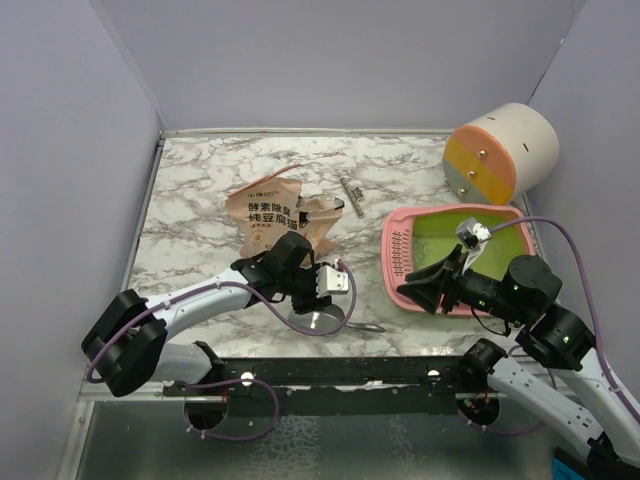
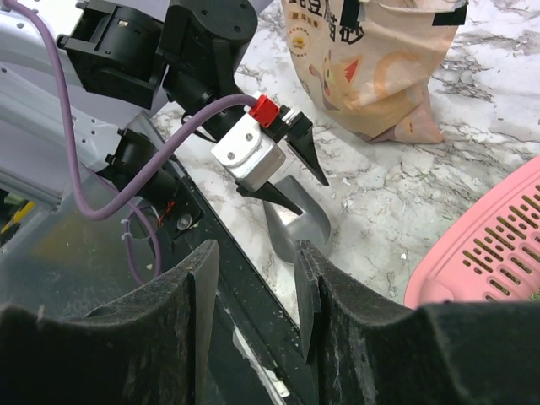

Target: Fill the litter box with clean litter

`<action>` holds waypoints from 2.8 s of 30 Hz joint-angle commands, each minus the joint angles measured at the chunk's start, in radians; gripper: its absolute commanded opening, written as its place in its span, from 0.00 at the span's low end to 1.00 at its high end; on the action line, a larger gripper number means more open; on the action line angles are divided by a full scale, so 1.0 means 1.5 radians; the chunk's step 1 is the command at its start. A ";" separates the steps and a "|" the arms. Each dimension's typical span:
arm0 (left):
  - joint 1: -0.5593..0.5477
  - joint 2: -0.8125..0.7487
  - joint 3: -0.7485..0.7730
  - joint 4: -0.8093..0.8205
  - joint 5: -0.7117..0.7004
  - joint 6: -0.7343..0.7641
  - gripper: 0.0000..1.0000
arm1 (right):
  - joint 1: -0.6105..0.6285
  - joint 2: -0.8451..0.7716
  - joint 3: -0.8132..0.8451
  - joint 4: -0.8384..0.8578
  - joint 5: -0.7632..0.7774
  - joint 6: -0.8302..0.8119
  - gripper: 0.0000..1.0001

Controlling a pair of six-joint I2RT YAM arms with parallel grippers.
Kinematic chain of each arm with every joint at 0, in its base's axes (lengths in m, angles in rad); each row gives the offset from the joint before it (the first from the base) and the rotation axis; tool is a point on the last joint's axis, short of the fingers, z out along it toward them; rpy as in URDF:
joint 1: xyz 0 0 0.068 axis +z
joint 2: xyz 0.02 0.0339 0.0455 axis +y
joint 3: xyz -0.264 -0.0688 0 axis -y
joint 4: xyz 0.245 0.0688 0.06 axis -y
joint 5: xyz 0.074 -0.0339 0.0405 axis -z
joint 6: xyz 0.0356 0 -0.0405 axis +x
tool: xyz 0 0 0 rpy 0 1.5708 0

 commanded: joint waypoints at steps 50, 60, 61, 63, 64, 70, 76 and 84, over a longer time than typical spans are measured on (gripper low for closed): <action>0.001 -0.449 -0.070 0.168 -0.286 -0.220 0.00 | 0.001 0.443 0.225 0.096 -0.171 0.026 0.54; 0.001 -0.418 -0.062 0.161 -0.249 -0.228 0.00 | 0.001 0.455 0.203 0.131 -0.164 0.008 0.51; 0.001 -0.418 -0.062 0.162 -0.245 -0.229 0.00 | 0.002 0.458 0.203 0.132 -0.163 0.005 0.51; 0.001 -0.417 -0.063 0.162 -0.242 -0.230 0.00 | 0.002 0.467 0.205 0.135 -0.161 -0.001 0.51; 0.001 -0.416 -0.063 0.161 -0.241 -0.230 0.00 | 0.002 0.472 0.207 0.138 -0.161 -0.003 0.51; 0.001 -0.415 -0.064 0.161 -0.238 -0.232 0.00 | 0.002 0.497 0.207 0.142 -0.189 -0.011 0.45; 0.001 -0.410 -0.065 0.162 -0.233 -0.232 0.00 | 0.001 0.498 0.192 0.165 -0.191 -0.013 0.41; 0.002 -0.406 -0.065 0.161 -0.236 -0.233 0.00 | 0.001 0.501 0.195 0.157 -0.213 -0.018 0.25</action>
